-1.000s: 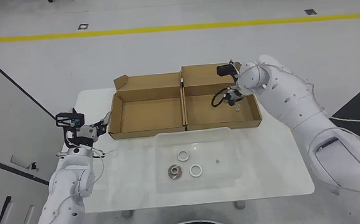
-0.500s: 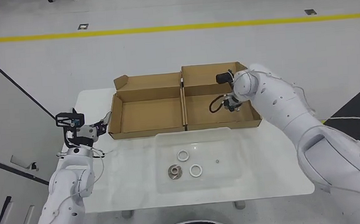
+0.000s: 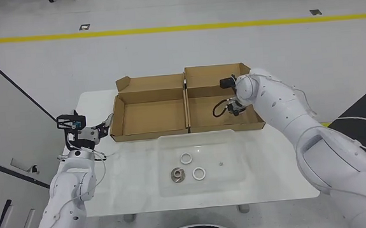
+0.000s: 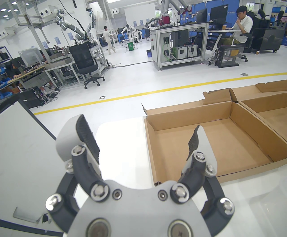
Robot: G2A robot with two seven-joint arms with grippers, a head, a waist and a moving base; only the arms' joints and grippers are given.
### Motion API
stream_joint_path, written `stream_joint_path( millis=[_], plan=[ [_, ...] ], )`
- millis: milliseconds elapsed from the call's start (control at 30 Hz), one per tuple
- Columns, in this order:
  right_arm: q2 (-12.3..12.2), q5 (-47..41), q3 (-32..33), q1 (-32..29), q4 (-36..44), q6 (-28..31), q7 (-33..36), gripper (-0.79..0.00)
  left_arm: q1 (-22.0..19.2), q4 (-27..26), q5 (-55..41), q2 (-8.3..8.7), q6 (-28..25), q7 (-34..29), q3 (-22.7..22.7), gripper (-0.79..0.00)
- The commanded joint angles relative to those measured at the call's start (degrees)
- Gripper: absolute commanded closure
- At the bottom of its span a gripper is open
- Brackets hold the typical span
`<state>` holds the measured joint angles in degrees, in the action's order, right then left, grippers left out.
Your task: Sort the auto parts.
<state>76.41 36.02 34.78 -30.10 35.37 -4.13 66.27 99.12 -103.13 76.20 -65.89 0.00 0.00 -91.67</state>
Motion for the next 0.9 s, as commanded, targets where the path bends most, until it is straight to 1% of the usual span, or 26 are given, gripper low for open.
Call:
stream_joint_path(
  millis=[0, 100, 167, 200, 233, 267, 300, 400, 500, 533, 567, 600, 633, 867],
  plan=[
    [0.3, 0.0, 0.0, 0.1, -0.6, 0.3, 0.0, -0.025, 0.0, 0.0, 0.0, 0.00, 0.0, 0.0, 0.0, -0.785],
    [0.6, -0.3, 0.0, 0.3, -1.4, 0.7, 0.1, -0.068, 0.0, 0.0, 0.0, 0.00, 0.0, 0.0, 0.0, -0.785],
    [0.9, -0.4, 0.0, 0.5, -1.8, 1.0, 0.2, -0.117, 0.0, 0.0, 0.0, 0.00, 0.0, 0.0, 0.0, -0.785],
    [1.0, -0.4, 0.1, 0.6, -2.0, 1.1, 0.2, -0.185, 0.0, 0.0, 0.0, 0.00, 0.0, 0.0, 0.0, -0.785],
    [1.1, -0.5, 0.1, 0.7, -2.2, 1.2, 0.2, -0.209, 0.0, 0.0, 0.0, 0.00, 0.0, 0.0, 0.0, -0.785],
    [1.2, -0.6, 0.2, 0.8, -2.3, 1.5, 0.1, -0.265, 0.0, 0.0, 0.0, 0.00, 0.0, 0.0, 0.0, -0.785],
    [1.2, -0.8, 0.4, 0.9, -2.3, 1.7, -0.1, -0.283, 0.0, 0.0, 0.0, 0.00, 0.0, 0.0, 0.0, -0.785],
    [1.4, -1.1, 0.8, 1.0, -2.5, 2.8, -0.8, -0.286, 0.0, 0.0, 0.0, 0.00, 0.0, 0.0, 0.0, -0.785],
    [1.4, -1.6, 1.4, 1.4, -2.4, 3.5, -1.1, -0.314, 0.0, 0.0, 0.0, 0.00, 0.0, 0.0, 0.0, -0.785],
    [1.3, -1.7, 1.7, 1.7, -2.1, 3.7, -1.3, -0.366, 0.0, 0.0, 0.0, 0.00, 0.0, 0.0, 0.0, -0.785],
    [1.2, -1.8, 2.0, 1.8, -2.0, 3.9, -1.4, -0.449, 0.0, 0.0, 0.0, 0.00, 0.0, 0.0, 0.0, -0.785],
    [1.1, -1.7, 2.3, 2.1, -1.7, 4.1, -1.5, -0.699, 0.0, 0.0, 0.0, 0.00, 0.0, 0.0, 0.0, -0.785],
    [1.0, -1.5, 2.5, 2.4, -1.2, 4.5, -1.7, -0.785, 0.0, 0.0, 0.0, 0.00, 0.0, 0.0, 0.0, -0.785],
    [-0.5, -1.7, 5.6, 3.6, 4.8, 6.1, 0.1, -0.785, 0.0, 0.0, 0.0, 0.00, 0.0, 0.0, 0.0, -0.785]
  ],
)
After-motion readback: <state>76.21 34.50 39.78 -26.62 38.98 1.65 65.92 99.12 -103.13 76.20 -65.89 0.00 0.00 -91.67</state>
